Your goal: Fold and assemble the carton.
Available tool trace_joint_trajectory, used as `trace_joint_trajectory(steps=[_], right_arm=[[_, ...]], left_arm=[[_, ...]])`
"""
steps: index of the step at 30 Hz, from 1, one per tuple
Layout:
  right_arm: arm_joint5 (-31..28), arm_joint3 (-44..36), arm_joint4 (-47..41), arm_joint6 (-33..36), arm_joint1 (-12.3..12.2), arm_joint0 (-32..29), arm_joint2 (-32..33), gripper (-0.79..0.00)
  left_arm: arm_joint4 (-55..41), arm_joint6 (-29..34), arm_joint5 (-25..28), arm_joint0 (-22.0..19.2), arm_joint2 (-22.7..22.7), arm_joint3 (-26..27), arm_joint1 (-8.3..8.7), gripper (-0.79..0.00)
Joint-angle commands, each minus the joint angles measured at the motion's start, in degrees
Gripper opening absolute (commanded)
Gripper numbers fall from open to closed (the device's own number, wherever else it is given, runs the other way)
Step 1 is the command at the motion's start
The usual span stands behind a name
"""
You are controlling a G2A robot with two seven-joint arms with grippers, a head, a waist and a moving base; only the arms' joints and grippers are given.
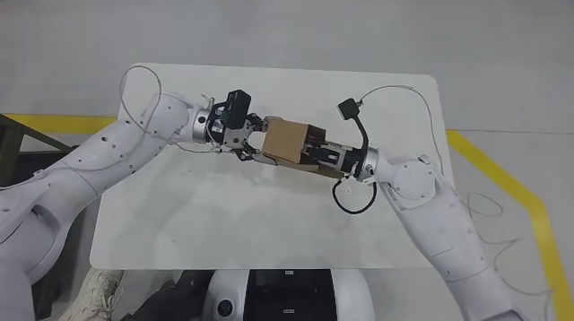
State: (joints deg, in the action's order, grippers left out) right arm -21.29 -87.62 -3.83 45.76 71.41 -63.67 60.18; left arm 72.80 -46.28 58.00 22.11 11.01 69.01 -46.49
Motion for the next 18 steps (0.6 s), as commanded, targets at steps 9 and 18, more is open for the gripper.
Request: trace_joint_trajectory(steps=[9, 18], right_arm=[[-0.88, 1.65, -1.26, -0.39, 0.54, 1.33, -2.5, -0.785], [-1.71, 3.33, -2.76, -0.33, 1.14, 2.95, -4.63, -0.785]], left_arm=[[-0.42, 0.0, 0.0, -0.7, -1.19, 0.97, -0.01, -0.299], [-0.53, 0.0, 0.0, -0.62, -1.27, 1.49, 0.0, -0.305]])
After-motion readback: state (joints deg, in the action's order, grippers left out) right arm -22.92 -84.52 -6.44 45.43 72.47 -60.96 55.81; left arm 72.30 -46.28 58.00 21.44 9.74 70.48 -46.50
